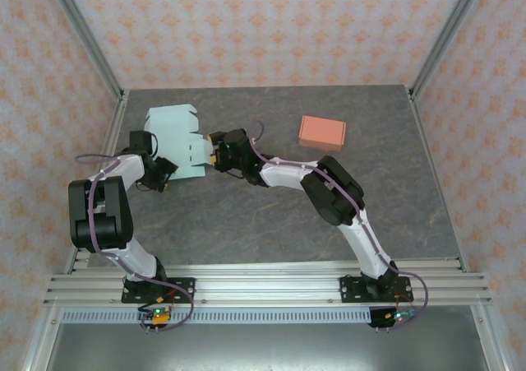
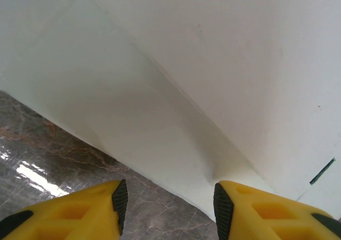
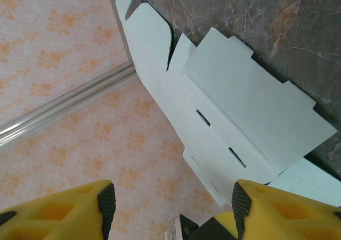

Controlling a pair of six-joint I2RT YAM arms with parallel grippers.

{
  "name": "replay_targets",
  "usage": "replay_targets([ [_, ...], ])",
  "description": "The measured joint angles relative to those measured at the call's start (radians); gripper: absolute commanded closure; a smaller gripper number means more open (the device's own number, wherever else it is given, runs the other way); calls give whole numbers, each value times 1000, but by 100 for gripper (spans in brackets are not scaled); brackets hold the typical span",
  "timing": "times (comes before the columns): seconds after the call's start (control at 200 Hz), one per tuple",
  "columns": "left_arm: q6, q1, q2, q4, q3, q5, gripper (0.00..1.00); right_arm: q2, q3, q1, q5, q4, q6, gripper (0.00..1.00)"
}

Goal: Fold the paper box

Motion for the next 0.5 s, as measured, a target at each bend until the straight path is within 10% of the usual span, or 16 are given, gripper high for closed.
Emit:
replay_targets([
  [0.501,37,-1,-43,-53,113,-73,45,105,38,41,39,8,70,43],
])
